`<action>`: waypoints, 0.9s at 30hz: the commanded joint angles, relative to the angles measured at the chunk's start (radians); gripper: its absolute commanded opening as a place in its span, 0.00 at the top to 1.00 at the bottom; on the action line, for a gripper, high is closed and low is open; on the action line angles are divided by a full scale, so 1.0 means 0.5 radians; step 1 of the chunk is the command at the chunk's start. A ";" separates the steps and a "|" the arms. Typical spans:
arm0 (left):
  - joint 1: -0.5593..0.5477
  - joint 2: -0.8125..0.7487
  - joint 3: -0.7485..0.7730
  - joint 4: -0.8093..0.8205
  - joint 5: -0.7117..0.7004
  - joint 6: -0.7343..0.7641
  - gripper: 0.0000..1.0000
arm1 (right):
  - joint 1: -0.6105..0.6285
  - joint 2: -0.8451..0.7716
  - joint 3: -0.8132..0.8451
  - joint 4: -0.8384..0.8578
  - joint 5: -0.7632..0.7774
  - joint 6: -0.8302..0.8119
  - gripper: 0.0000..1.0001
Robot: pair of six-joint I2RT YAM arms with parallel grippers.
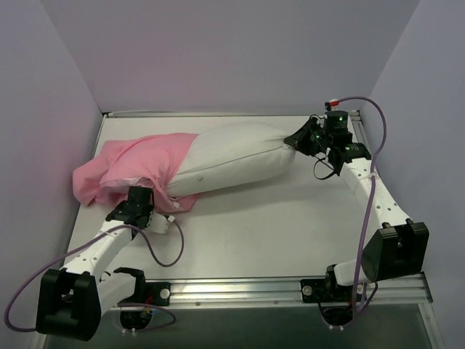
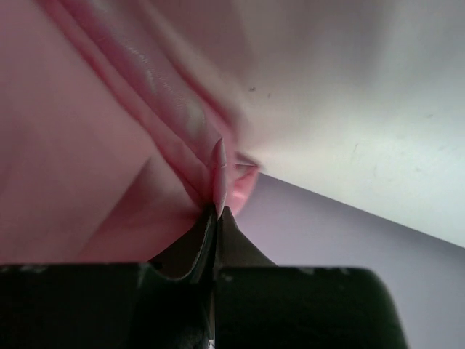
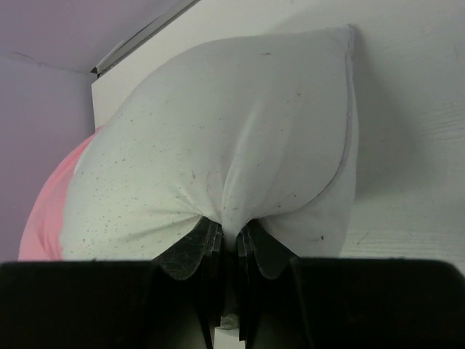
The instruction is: Remove the pillowcase from the pillow
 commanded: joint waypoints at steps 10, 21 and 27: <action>0.116 -0.059 0.506 -0.827 0.413 -0.161 0.49 | -0.213 -0.241 -0.110 0.156 0.141 -0.140 1.00; -0.151 -0.263 1.490 -2.121 1.999 -0.730 0.06 | -0.213 -0.515 -0.631 0.172 0.162 -0.115 1.00; -0.136 -0.137 1.982 -2.007 2.088 -1.556 0.05 | -0.213 -0.533 -0.644 0.144 0.184 -0.143 1.00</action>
